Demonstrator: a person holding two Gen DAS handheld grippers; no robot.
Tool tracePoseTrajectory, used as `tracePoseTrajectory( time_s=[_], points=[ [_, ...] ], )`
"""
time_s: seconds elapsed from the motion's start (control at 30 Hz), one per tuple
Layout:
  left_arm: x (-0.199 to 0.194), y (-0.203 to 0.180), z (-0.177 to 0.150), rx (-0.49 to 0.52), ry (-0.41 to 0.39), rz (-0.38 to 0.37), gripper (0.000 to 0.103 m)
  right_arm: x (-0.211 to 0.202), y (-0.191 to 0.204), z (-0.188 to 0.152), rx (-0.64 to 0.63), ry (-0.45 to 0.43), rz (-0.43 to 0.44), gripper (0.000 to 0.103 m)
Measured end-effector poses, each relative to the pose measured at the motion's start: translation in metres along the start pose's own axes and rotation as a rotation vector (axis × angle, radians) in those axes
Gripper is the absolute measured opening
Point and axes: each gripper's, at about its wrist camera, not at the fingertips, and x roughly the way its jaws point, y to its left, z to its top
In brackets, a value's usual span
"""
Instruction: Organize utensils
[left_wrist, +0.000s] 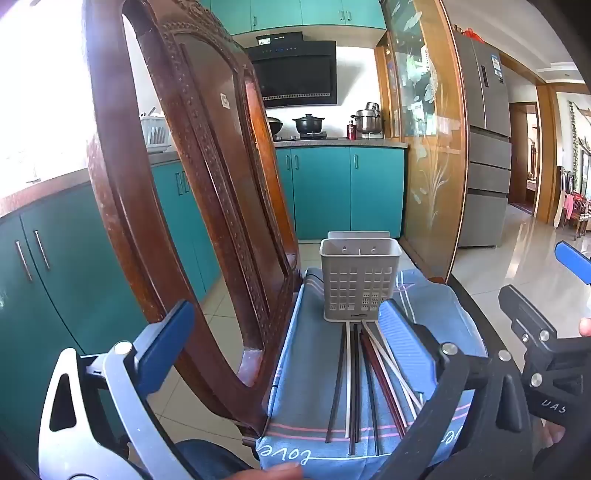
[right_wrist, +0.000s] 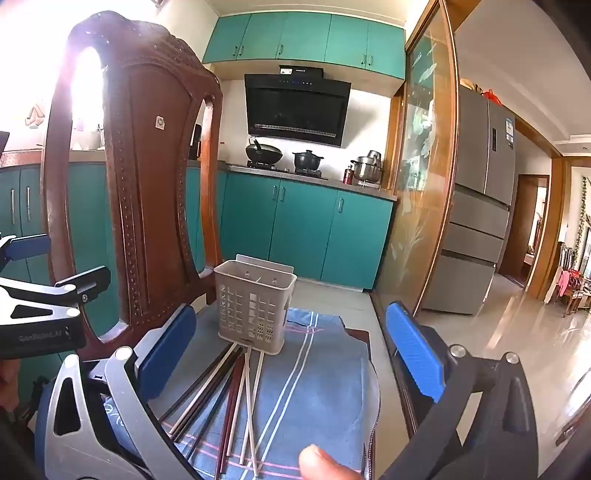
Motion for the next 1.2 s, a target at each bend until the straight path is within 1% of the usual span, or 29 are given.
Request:
tracePoseTrajectory(
  time_s=[0.27,0.43,0.47,0.63,0.73,0.8,0.87,1.2],
  points=[
    [0.0,0.0,0.0,0.001,0.004,-0.001,0.099,0.0,0.001,0.001,-0.002,0.002,-0.001,0.1],
    [0.0,0.0,0.0,0.0,0.003,-0.001,0.099,-0.006,0.009,0.005,-0.006,-0.007,0.005,0.1],
    [0.0,-0.001,0.0,-0.001,0.003,-0.002,0.099,-0.007,0.003,0.002,-0.002,-0.011,0.011,0.1],
    [0.004,0.003,-0.005,-0.004,0.007,-0.008,0.099,-0.011,0.004,0.005,-0.015,-0.024,0.013,0.1],
    [0.003,0.002,-0.008,0.001,-0.001,0.001,0.099,-0.011,0.004,0.005,-0.01,-0.029,0.024,0.1],
    [-0.004,0.003,-0.001,-0.002,-0.012,0.006,0.099,-0.011,0.004,0.005,-0.004,-0.031,0.033,0.1],
    [-0.004,0.002,-0.002,-0.007,-0.019,0.006,0.099,-0.011,0.005,0.005,-0.007,-0.031,0.037,0.1],
    [-0.007,-0.001,-0.001,-0.002,-0.04,-0.001,0.099,-0.013,0.006,0.006,-0.016,-0.049,0.034,0.1]
  ],
)
